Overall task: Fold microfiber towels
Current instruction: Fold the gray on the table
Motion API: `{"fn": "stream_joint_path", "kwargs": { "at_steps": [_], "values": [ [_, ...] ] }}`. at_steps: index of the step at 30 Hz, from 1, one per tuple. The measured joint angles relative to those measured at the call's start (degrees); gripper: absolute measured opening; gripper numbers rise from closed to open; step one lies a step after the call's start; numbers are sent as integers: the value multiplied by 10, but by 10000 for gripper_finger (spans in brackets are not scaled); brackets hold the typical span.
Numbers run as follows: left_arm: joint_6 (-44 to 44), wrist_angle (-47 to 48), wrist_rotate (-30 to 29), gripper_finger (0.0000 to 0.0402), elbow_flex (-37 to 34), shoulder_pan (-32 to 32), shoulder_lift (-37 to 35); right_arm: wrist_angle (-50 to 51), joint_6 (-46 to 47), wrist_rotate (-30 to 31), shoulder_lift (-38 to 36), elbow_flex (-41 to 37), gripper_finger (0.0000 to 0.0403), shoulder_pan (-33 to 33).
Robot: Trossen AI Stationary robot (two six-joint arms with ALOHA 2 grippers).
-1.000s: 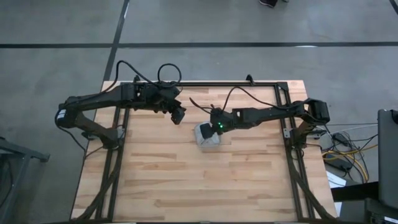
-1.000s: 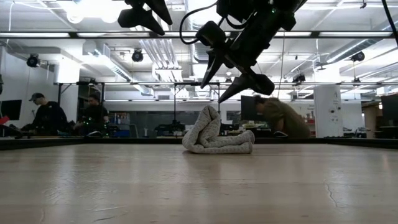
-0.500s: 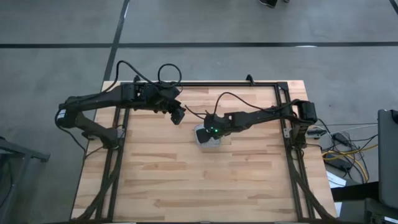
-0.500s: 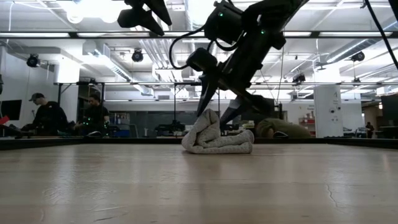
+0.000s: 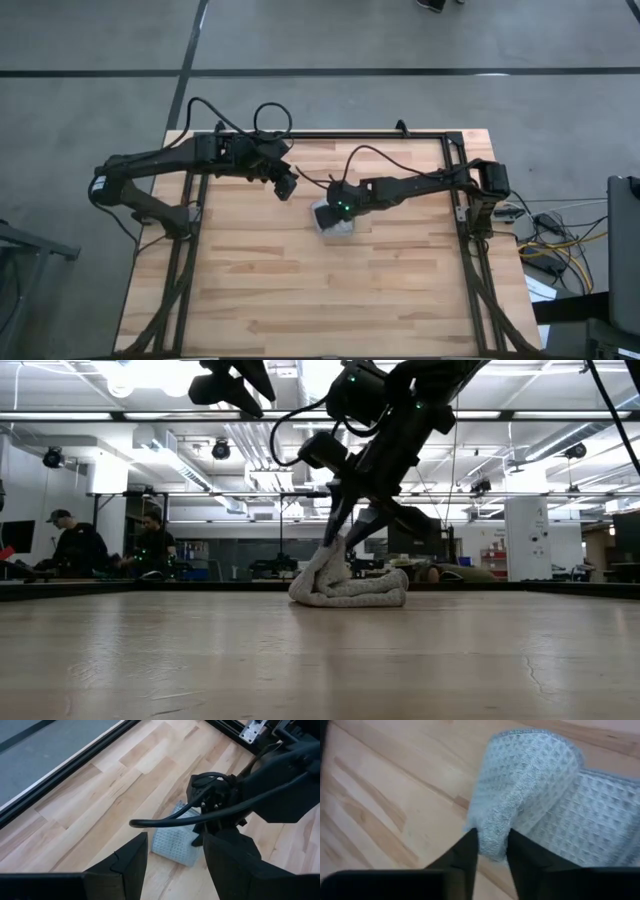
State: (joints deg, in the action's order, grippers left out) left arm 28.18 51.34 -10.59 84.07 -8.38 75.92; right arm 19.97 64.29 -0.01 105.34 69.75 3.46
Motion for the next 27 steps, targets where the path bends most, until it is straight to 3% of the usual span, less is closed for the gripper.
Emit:
{"fn": "stream_joint_path", "kwargs": {
  "at_steps": [6, 27],
  "values": [
    [0, 2, 0, 195, 0, 0, 0, 14, -13, 0, 0, -1, 19, 0],
    [0, 2, 0, 195, 0, 0, 0, 19, -17, 15, -38, -1, 13, -25]
  ]
}}
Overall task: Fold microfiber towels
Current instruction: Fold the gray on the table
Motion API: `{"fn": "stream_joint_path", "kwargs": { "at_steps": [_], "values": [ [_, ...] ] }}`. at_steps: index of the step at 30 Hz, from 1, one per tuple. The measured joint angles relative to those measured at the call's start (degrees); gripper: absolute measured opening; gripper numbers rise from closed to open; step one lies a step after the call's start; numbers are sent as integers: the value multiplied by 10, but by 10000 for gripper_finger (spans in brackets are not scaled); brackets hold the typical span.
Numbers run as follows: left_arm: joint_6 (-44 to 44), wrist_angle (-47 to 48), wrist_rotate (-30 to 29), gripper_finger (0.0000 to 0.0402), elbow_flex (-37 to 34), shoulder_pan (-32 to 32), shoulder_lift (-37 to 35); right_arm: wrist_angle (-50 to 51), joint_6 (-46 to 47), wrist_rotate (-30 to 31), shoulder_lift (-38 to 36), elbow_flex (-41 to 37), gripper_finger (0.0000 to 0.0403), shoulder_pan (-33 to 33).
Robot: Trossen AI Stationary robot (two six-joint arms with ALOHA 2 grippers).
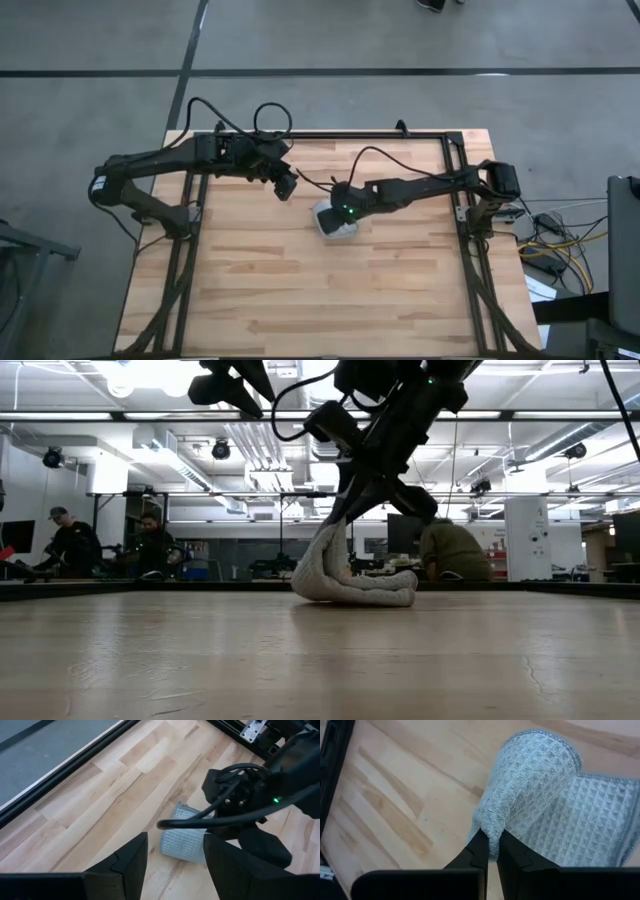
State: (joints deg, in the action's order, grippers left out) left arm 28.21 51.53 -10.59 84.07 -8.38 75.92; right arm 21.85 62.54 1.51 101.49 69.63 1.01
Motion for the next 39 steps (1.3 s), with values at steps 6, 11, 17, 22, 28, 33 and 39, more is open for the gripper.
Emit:
{"fn": "stream_joint_path", "kwargs": {
  "at_steps": [6, 11, 17, 22, 28, 33, 39],
  "values": [
    [0, 0, 0, 195, 0, 0, 0, 9, 10, 3, -11, 0, 13, -15],
    [0, 0, 0, 195, 0, 0, 0, 23, 24, 19, -14, 0, 13, -27],
    [0, 0, 0, 195, 0, 0, 0, 25, 35, 41, -14, 0, 13, -45],
    [0, 0, 0, 195, 0, 0, 0, 26, 41, 47, -16, -1, 13, -52],
    [0, 0, 0, 195, 0, 0, 0, 24, 44, 49, -17, -1, 13, -56],
    [0, 0, 0, 195, 0, 0, 0, 24, 44, 51, -17, -1, 13, -59],
    [-6, 0, 0, 195, 0, 0, 0, 15, 35, 64, -18, -1, 13, -64]
  ]
}}
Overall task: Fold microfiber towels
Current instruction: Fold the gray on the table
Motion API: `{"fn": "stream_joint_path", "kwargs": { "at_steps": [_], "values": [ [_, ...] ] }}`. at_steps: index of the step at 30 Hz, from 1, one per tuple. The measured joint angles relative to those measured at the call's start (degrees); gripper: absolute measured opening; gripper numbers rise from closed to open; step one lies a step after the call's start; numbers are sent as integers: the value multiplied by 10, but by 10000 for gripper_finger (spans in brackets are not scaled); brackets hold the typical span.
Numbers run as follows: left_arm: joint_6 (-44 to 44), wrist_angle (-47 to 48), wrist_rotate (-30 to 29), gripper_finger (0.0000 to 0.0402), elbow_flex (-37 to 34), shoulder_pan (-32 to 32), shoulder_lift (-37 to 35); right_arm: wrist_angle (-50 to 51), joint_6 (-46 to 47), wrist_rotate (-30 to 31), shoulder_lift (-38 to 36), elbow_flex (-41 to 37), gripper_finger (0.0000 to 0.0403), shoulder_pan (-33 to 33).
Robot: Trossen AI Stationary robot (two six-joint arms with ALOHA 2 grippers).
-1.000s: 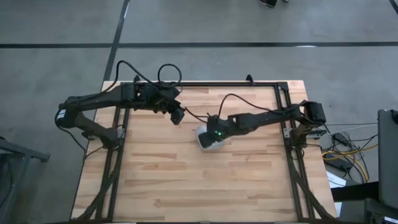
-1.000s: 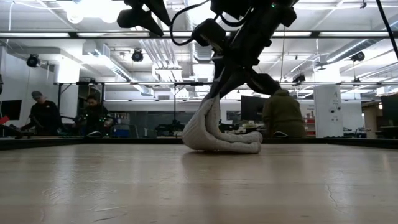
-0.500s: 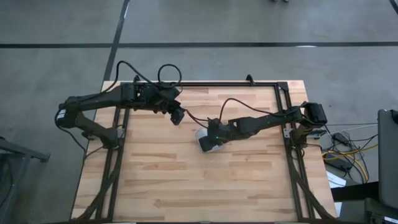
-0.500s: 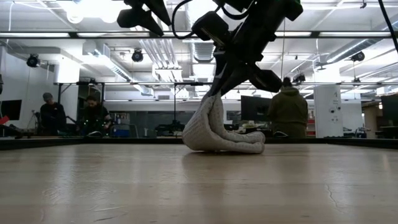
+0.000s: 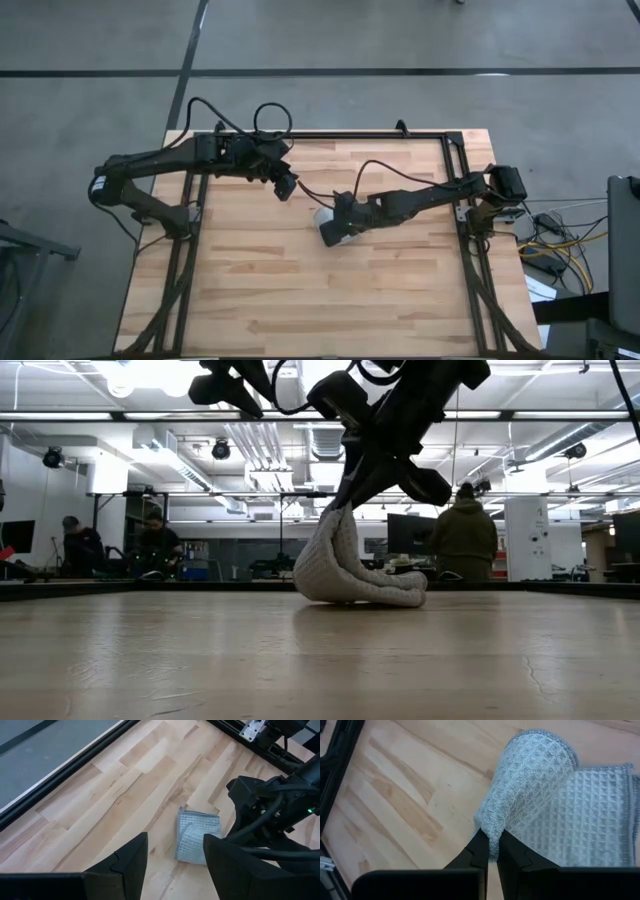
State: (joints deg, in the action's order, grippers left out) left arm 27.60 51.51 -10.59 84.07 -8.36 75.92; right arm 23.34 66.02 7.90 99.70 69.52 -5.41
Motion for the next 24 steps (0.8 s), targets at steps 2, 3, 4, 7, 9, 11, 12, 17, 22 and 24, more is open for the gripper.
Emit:
{"fn": "stream_joint_path", "kwargs": {
  "at_steps": [2, 3, 4, 7, 9, 11, 12, 17, 22, 24],
  "values": [
    [-2, 0, 0, 195, 0, 0, 0, 0, 0, -1, 0, 0, 13, 0],
    [-2, 0, 0, 195, 0, 0, 0, 1, 0, -1, 0, 0, 13, 0],
    [-2, 0, 0, 195, 0, 0, 0, 1, 0, -1, 0, -1, 13, 0],
    [-2, 0, 0, 195, 0, 0, 0, 2, 0, -1, 0, -1, 13, 0],
    [-2, 0, 0, 195, 0, 0, 0, 5, 4, 0, -3, -2, 13, 0],
    [-2, 0, 0, 195, 0, 0, 0, 12, 7, 9, -7, -2, 13, 0],
    [-3, 0, 0, 195, 0, 0, 0, 22, 8, 13, -9, -2, 13, 0],
    [-13, 0, 0, 195, 0, 0, 0, 49, 9, 31, -29, -2, 13, 0],
    [-13, 0, 0, 195, 0, 0, 0, 65, 16, 39, -49, -7, 13, 0],
    [-13, 0, 0, 195, 0, 0, 0, 82, 26, 39, -50, -14, 13, 0]
  ]
}}
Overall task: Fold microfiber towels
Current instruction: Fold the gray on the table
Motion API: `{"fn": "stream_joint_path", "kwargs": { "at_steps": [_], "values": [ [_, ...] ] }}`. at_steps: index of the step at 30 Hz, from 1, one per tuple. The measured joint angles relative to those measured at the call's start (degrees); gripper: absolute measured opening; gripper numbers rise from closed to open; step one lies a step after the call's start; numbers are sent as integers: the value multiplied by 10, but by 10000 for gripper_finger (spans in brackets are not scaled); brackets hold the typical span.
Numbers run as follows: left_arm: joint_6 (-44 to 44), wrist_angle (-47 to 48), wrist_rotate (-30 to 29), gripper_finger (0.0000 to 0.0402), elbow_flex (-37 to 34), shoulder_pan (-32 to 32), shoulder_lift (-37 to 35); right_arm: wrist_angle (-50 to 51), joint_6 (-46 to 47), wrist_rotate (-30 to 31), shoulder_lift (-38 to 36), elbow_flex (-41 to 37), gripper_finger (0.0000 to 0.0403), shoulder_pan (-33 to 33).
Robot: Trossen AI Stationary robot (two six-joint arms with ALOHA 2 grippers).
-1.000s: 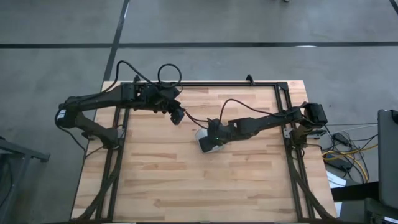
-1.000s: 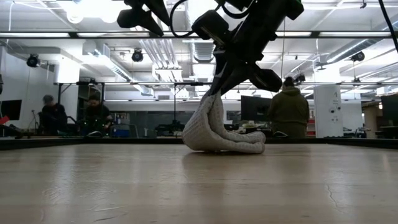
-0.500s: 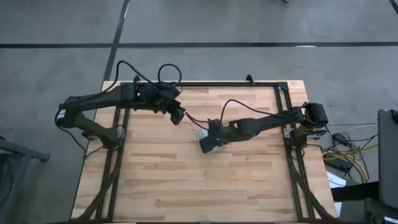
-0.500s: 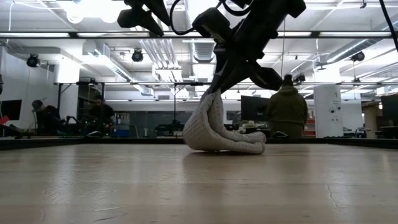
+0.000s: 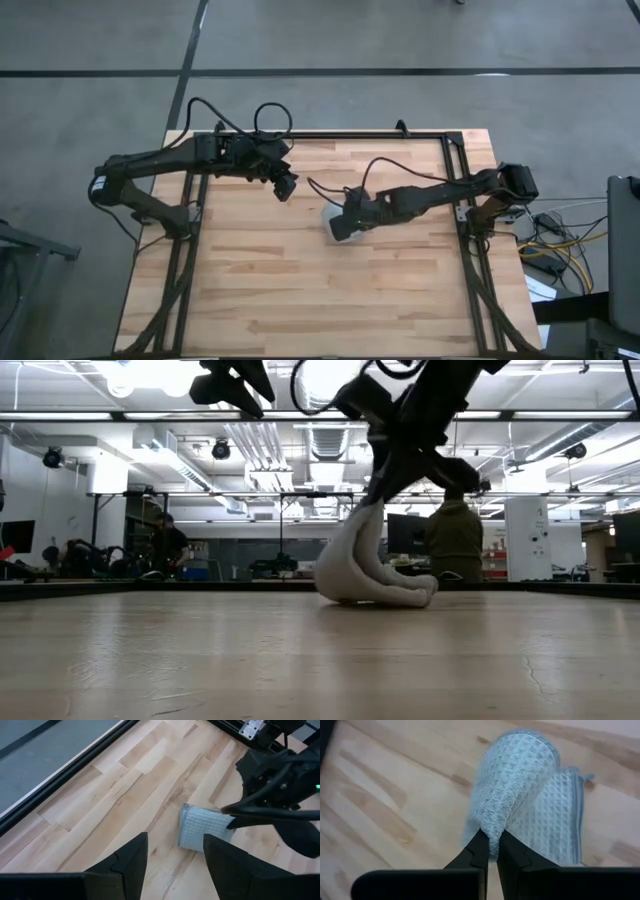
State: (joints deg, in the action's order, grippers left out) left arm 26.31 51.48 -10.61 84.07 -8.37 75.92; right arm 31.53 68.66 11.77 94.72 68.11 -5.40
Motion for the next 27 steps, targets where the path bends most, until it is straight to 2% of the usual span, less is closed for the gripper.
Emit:
{"fn": "stream_joint_path", "kwargs": {
  "at_steps": [20, 27],
  "values": [
    [-9, 0, 0, 195, 0, 0, 0, -5, 103, 1, -13, -150, 13, -5],
    [-7, 0, 0, 195, 0, 0, 0, -19, 109, -4, -14, -175, 13, -6]
  ]
}}
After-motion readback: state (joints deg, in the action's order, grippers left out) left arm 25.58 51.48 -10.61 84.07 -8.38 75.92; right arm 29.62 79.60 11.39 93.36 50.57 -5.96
